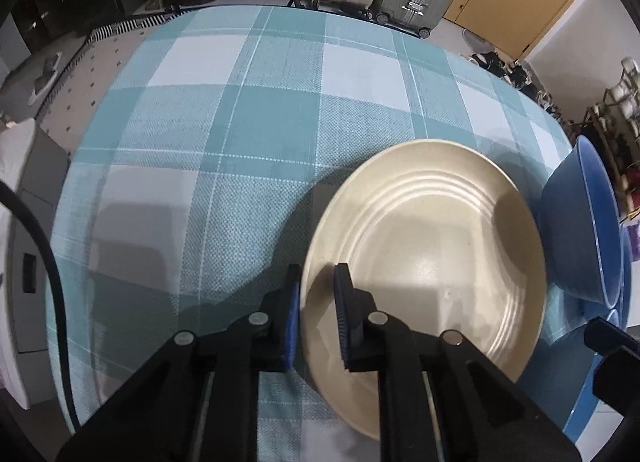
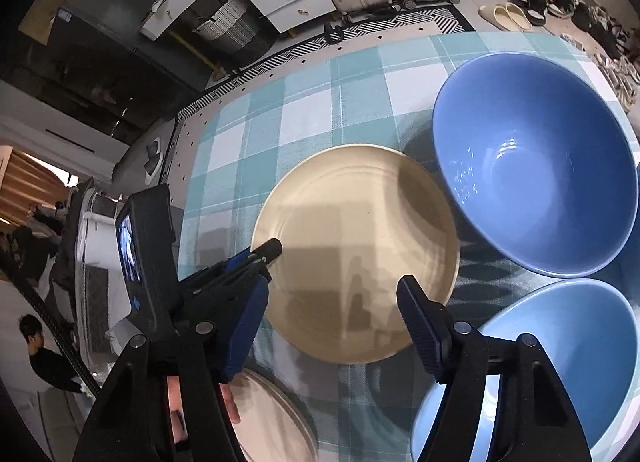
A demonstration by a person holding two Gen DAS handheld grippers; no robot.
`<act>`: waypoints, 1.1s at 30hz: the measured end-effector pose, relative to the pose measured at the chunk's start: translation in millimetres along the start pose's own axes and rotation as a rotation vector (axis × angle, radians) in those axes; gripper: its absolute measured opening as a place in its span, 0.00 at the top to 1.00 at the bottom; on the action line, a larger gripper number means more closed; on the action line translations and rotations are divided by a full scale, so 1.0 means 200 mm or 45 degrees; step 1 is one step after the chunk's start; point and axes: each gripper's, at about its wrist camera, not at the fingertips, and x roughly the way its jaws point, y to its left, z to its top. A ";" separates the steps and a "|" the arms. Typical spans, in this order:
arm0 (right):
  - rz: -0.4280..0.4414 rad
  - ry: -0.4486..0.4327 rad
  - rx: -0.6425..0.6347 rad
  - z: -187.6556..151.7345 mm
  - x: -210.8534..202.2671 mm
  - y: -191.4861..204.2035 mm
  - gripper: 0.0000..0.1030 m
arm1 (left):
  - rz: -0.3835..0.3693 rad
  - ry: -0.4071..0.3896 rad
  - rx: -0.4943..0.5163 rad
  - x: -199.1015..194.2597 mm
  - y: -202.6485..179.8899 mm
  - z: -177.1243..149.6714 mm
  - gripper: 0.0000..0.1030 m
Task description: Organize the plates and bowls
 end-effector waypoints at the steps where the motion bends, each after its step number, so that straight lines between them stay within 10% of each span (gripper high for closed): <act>1: 0.001 0.000 -0.001 0.00 0.00 0.00 0.33 | -0.010 0.005 -0.003 0.00 0.01 0.00 0.88; 33: 0.042 0.031 0.002 0.04 0.12 0.15 0.33 | 0.130 -0.032 -0.058 -0.08 0.39 0.00 0.90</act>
